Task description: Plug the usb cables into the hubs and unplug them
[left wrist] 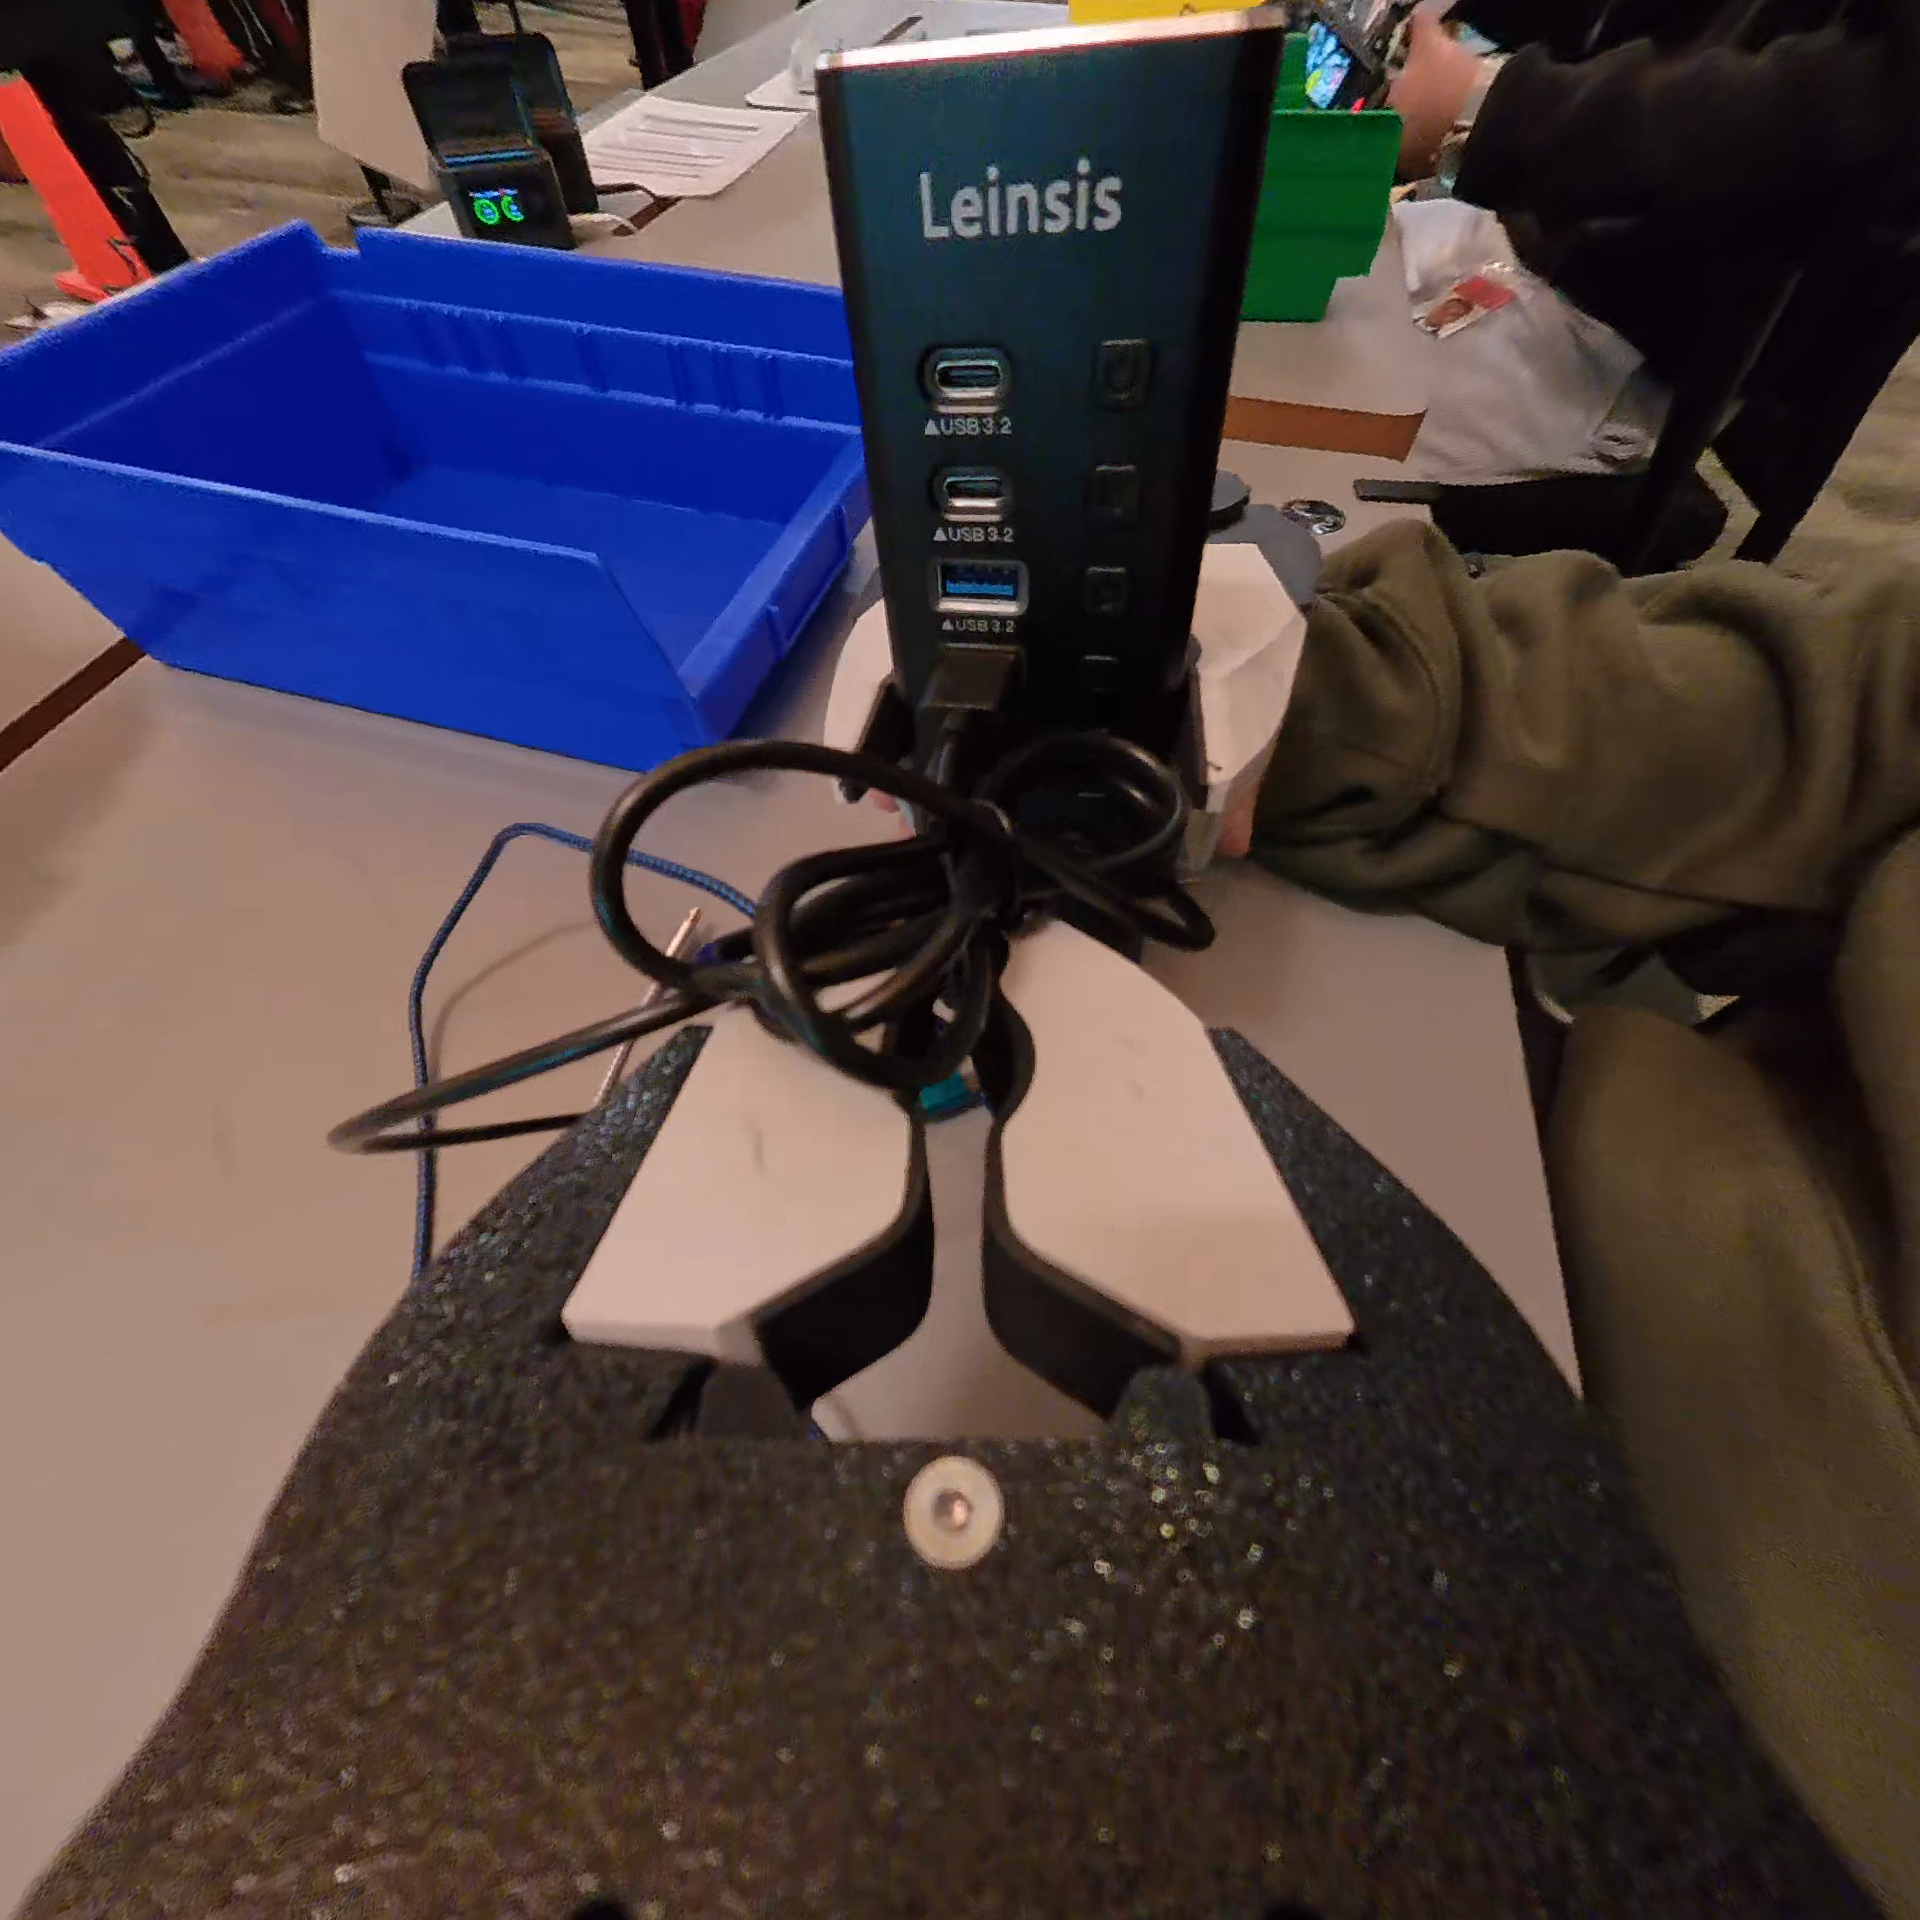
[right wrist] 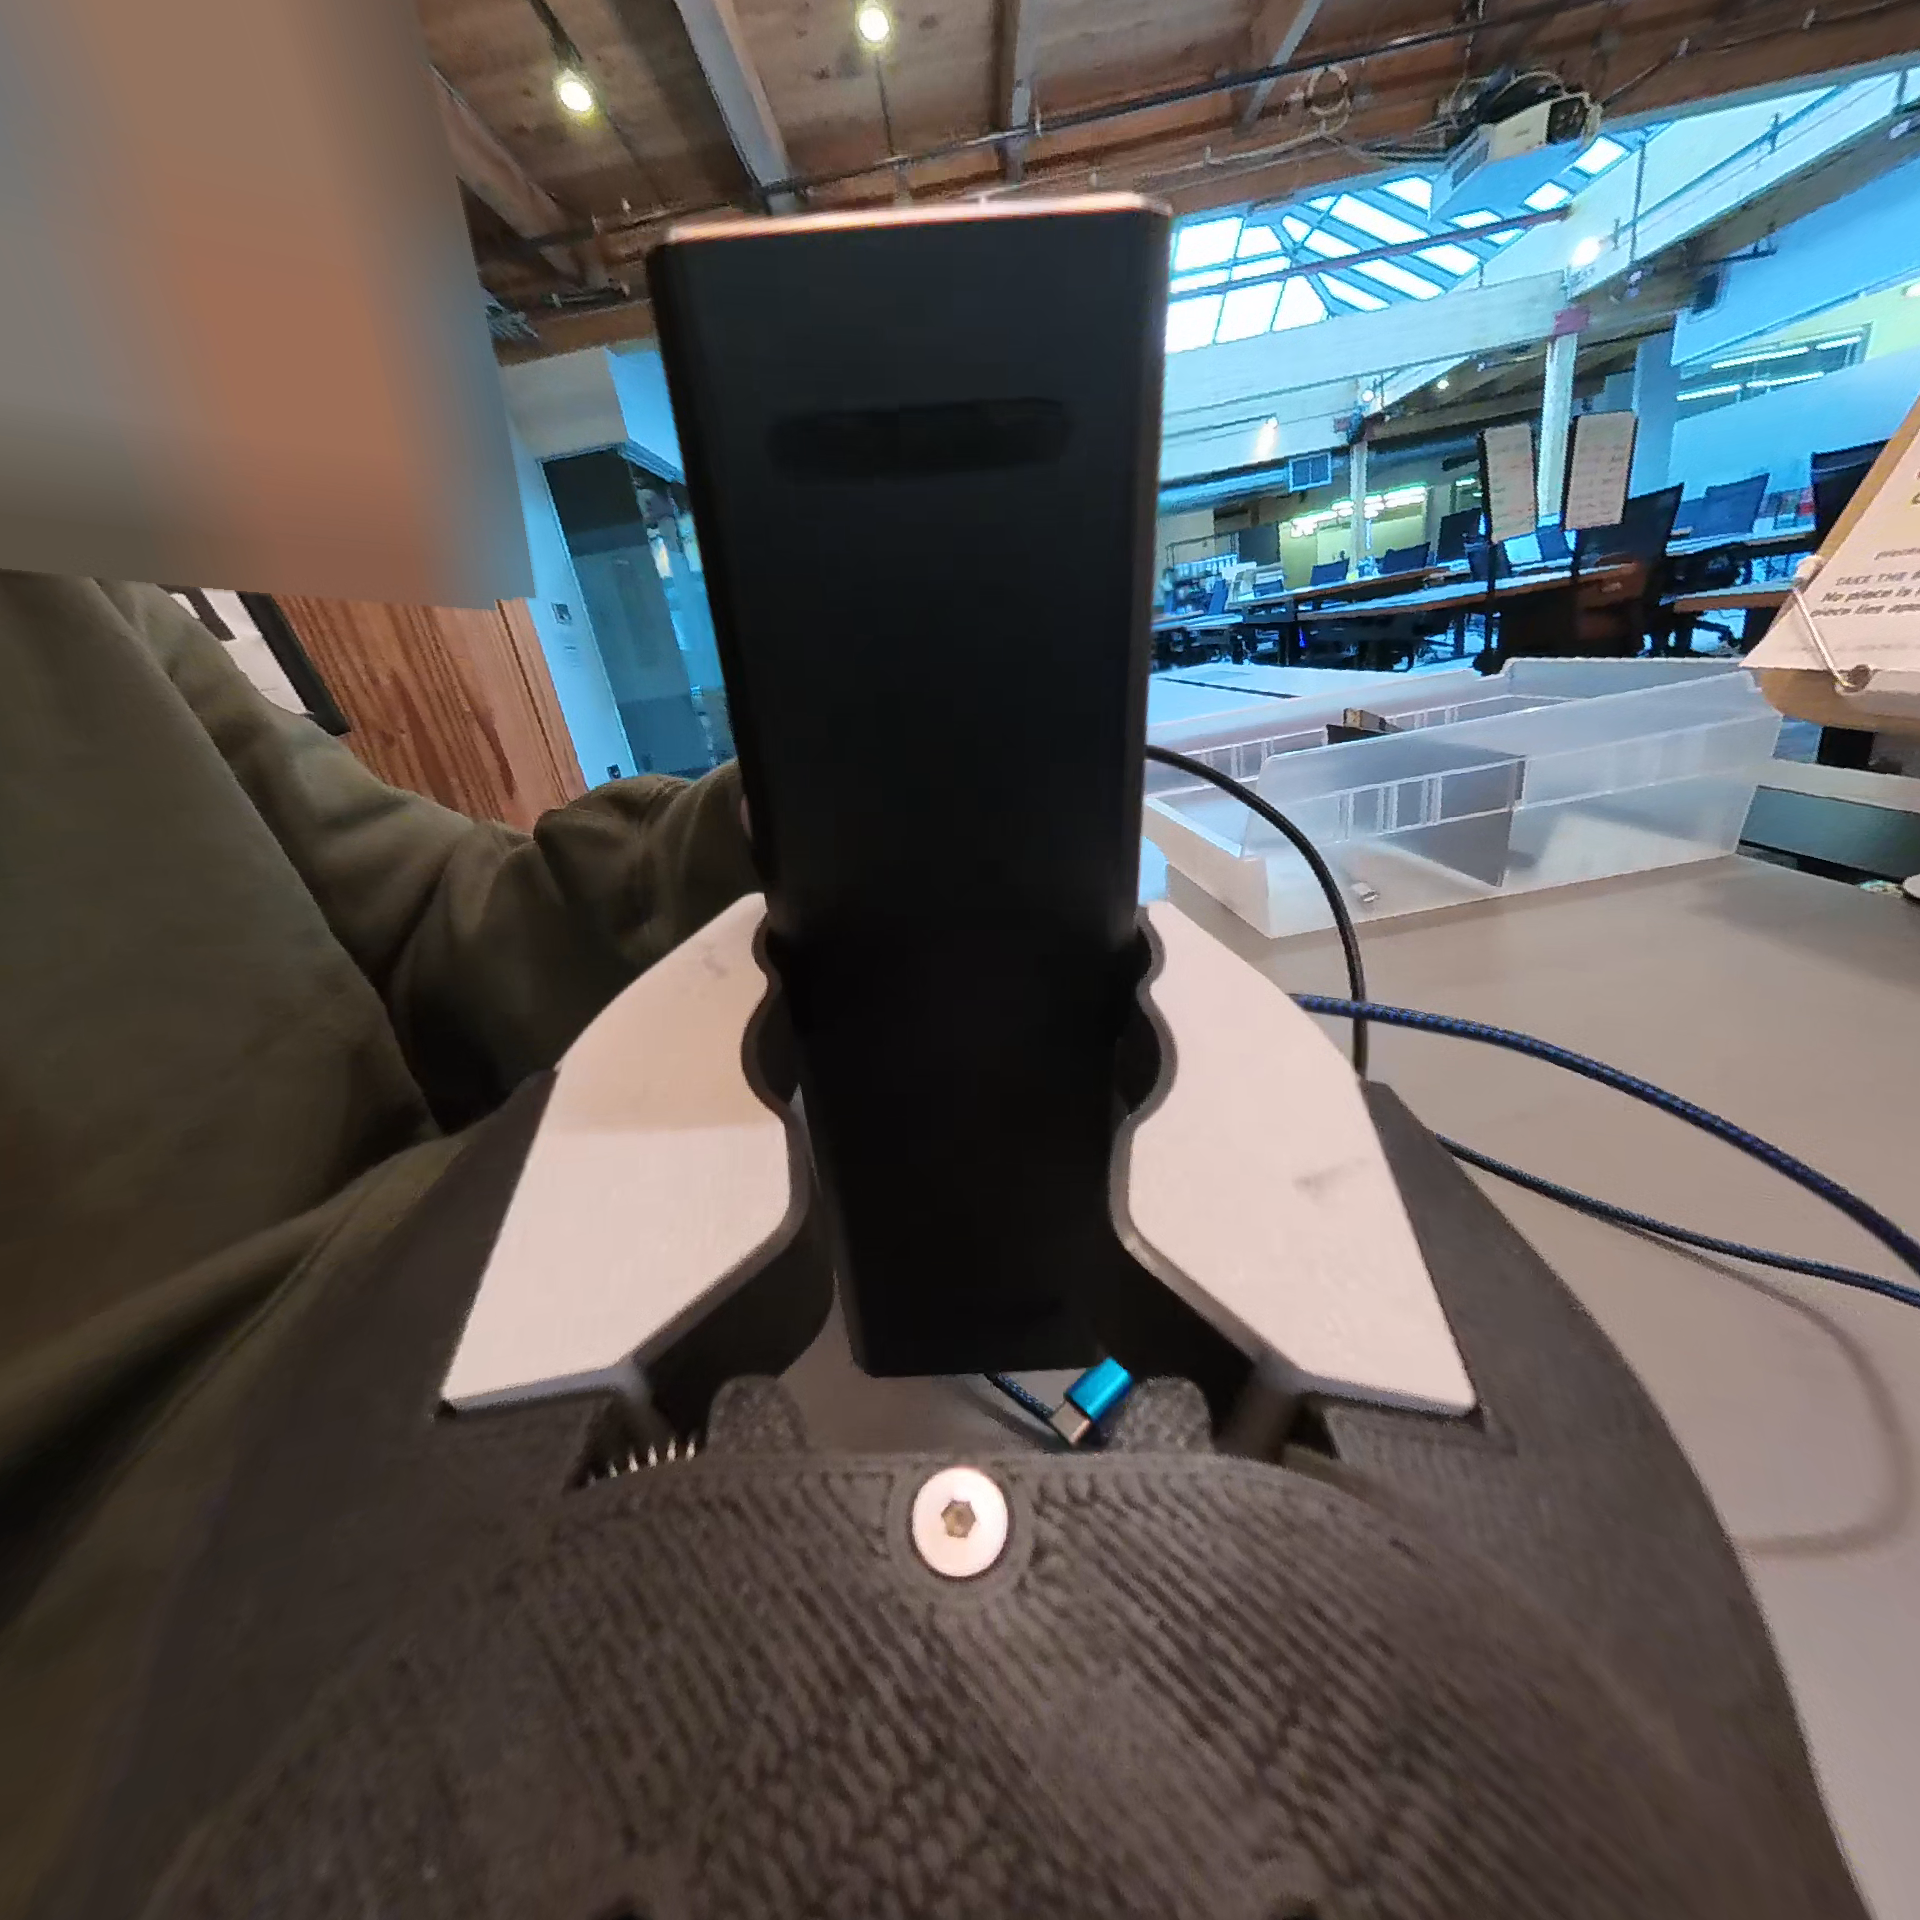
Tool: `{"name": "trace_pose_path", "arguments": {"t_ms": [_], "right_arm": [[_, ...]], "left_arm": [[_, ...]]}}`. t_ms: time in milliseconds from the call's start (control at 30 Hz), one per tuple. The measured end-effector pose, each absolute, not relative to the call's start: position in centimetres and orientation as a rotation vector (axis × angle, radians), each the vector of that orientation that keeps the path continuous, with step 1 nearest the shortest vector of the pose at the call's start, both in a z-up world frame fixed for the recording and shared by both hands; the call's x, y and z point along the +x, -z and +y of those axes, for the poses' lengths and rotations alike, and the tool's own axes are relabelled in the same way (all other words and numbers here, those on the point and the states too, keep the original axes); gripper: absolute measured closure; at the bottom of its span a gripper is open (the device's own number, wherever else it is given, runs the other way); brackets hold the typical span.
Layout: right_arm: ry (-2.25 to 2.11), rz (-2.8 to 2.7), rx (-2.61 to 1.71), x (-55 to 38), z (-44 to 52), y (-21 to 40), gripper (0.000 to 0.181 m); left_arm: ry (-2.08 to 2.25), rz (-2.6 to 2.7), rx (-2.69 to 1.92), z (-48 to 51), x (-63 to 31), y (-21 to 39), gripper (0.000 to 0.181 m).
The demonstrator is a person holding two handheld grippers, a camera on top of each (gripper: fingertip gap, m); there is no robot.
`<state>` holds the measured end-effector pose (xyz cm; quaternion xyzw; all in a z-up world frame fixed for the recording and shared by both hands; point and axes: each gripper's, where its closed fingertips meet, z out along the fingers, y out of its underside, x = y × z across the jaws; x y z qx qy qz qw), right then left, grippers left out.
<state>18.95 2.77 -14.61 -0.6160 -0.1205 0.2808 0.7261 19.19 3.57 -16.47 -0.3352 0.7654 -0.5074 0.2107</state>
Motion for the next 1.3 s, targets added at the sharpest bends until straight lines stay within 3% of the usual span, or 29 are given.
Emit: {"name": "trace_pose_path", "arguments": {"t_ms": [433, 500, 933, 1300], "right_arm": [[-0.642, -0.285, -1.314, 18.1, 2.9, 13.9, 0.120], [-0.647, -0.287, -1.324, 18.1, 2.9, 13.8, 0.120], [-0.621, -0.296, -1.386, 17.9, 3.4, 14.7, 0.120], [-0.647, -0.260, -1.379, 18.1, 3.6, 15.0, 0.119]], "left_arm": [[1.717, 2.011, -0.839, 3.6, 18.2, 15.5, 0.177], [1.734, 1.992, -0.796, 3.3, 18.1, 15.0, 0.164], [1.392, 2.151, -0.809, 2.9, 19.2, 17.1, 0.167], [1.462, 2.120, -0.861, 2.8, 19.6, 17.7, 0.167]]}}
